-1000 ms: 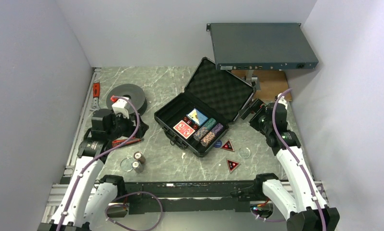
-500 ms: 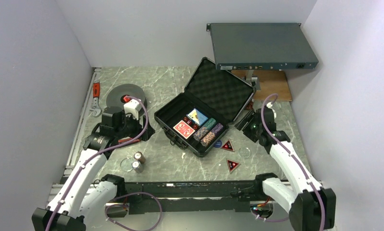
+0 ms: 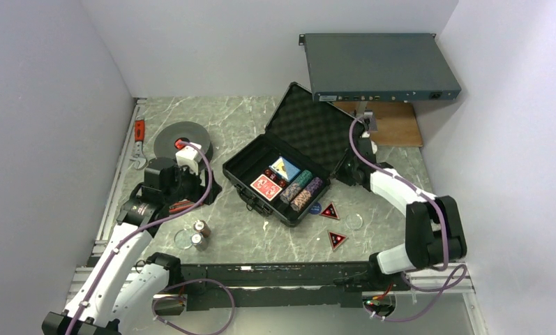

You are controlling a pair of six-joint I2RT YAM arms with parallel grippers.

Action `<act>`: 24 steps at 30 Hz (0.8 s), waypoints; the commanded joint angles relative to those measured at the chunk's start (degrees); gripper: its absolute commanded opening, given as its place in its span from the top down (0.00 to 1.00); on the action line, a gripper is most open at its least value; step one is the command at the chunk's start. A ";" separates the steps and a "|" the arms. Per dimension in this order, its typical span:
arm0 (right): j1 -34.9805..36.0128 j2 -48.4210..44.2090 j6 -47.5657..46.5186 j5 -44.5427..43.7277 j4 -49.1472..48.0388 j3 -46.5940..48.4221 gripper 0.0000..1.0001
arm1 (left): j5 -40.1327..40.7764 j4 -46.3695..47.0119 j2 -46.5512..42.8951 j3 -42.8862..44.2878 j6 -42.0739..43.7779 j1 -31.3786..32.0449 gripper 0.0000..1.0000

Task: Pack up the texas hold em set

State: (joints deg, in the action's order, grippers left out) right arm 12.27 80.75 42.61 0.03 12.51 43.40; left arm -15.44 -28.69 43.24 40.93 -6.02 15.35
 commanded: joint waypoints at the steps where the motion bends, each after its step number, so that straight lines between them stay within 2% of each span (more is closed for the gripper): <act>1: 2.68 6.22 -4.30 -1.51 -6.00 6.50 0.70 | 0.99 0.09 -0.67 2.03 0.99 0.20 0.21; 11: 12.59 17.82 -4.11 -0.79 -10.97 15.45 0.70 | 2.14 -0.20 -0.67 2.23 1.19 0.20 0.21; 18: 13.28 27.51 -5.77 -0.30 -15.25 25.19 0.68 | 3.04 -0.24 -0.41 2.18 1.34 0.20 0.21; 22: 13.30 27.61 -8.08 1.83 -16.19 26.93 0.63 | 3.47 -0.46 0.11 2.23 1.30 0.16 0.21; 24: 13.35 25.33 -9.21 1.98 -16.82 24.98 0.54 | 3.49 -0.42 0.16 2.14 1.28 0.20 0.21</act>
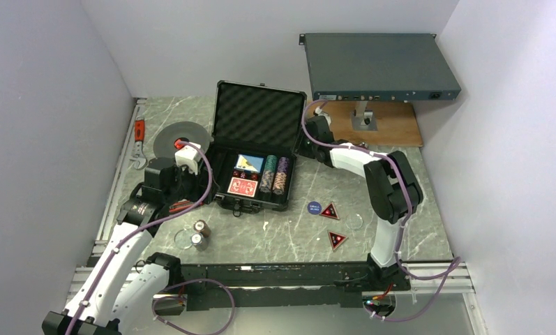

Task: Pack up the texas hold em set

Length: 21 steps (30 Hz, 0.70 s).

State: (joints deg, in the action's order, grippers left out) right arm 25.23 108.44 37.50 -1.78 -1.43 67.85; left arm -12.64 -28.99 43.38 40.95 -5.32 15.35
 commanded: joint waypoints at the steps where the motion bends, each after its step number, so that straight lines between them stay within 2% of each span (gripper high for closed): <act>1: 0.42 -3.68 -4.74 3.69 -2.87 -0.73 0.48 | 0.69 -0.17 0.07 2.12 0.53 0.19 0.21; 3: 0.43 -7.03 -6.09 3.23 -2.43 -3.43 0.41 | 0.76 -0.23 0.27 2.05 0.44 0.20 0.22; 6: 0.50 -12.62 -7.77 2.54 -0.98 -7.88 0.37 | 2.21 -1.06 1.08 2.19 -1.64 0.20 0.25; 12: 1.56 -25.14 -8.26 3.53 0.54 -16.85 0.33 | 6.69 1.76 1.48 -1.39 -17.18 0.33 0.39; 16: 4.44 -30.08 -7.09 7.88 0.76 -18.86 0.37 | 11.97 5.84 3.60 -5.59 -23.62 0.38 0.45; 19: 6.64 -30.07 -6.34 10.82 0.91 -18.20 0.43 | 15.58 7.74 6.62 -6.83 -26.14 0.38 0.54; 21: 7.65 -29.16 -5.62 12.62 0.67 -17.86 0.49 | 19.04 10.10 8.14 -8.13 -26.87 0.38 0.56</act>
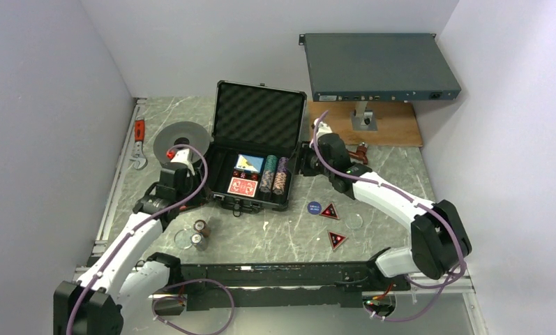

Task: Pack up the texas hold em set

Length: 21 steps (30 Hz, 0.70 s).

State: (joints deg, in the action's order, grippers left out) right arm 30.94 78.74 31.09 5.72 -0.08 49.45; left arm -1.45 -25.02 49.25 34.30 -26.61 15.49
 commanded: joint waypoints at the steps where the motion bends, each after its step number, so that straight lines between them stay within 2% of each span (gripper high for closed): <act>1: 2.34 1.00 1.25 5.78 -1.05 0.51 0.52 | 9.03 7.15 2.97 -2.18 -5.70 0.25 0.55; 6: 4.82 4.36 2.30 7.03 -3.78 -1.19 0.56 | 10.59 11.99 5.39 -3.92 -5.95 0.25 0.55; 13: 5.01 14.18 3.38 6.11 -7.19 -2.60 0.59 | 10.49 18.54 12.06 -5.86 -6.16 0.16 0.57; 21: 3.26 24.86 3.04 2.32 -4.81 3.12 0.60 | 8.82 28.19 23.86 -4.02 -5.42 0.16 0.58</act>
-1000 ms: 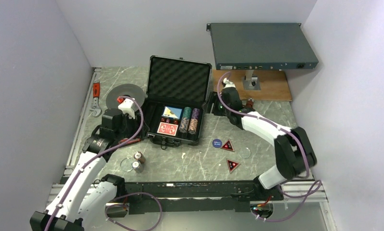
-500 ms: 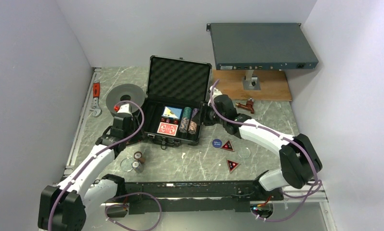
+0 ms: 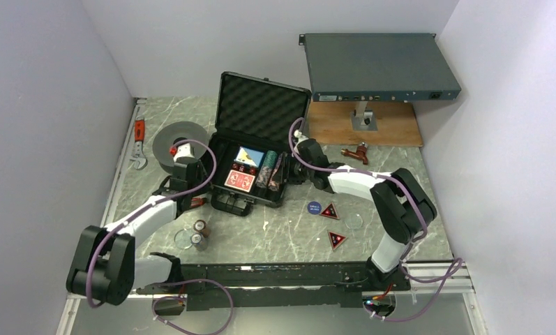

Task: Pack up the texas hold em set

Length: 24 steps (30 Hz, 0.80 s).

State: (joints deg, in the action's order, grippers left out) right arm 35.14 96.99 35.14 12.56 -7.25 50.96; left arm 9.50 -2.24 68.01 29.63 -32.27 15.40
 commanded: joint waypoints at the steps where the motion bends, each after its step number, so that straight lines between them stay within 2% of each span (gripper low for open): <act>1: -1.25 7.31 -1.14 -4.96 2.78 2.21 0.60 | -2.47 5.94 6.68 1.14 0.09 0.25 0.58; 5: -1.59 7.71 -2.08 -5.05 3.16 2.39 0.60 | -3.61 6.81 9.26 1.55 -0.50 0.25 0.57; 13: -1.55 2.99 -4.20 -6.41 5.57 1.66 0.57 | -2.01 2.58 0.80 0.90 2.30 0.33 0.54; 16: -1.49 0.82 -4.99 -7.11 6.91 2.22 0.55 | -0.64 -2.39 -3.71 2.96 4.74 0.33 0.48; 20: -1.30 -1.57 -5.59 -7.39 9.09 3.33 0.53 | 0.53 -8.86 -9.54 5.68 8.24 0.33 0.33; 24: -0.83 -3.24 -6.25 -8.01 10.90 4.94 0.52 | 1.11 -16.43 -14.78 8.38 8.97 0.33 0.26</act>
State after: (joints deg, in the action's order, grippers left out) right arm 34.33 96.05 31.40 7.99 -3.07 54.61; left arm 9.23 -10.90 57.82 33.85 -25.93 15.59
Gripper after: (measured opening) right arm 0.476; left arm 0.718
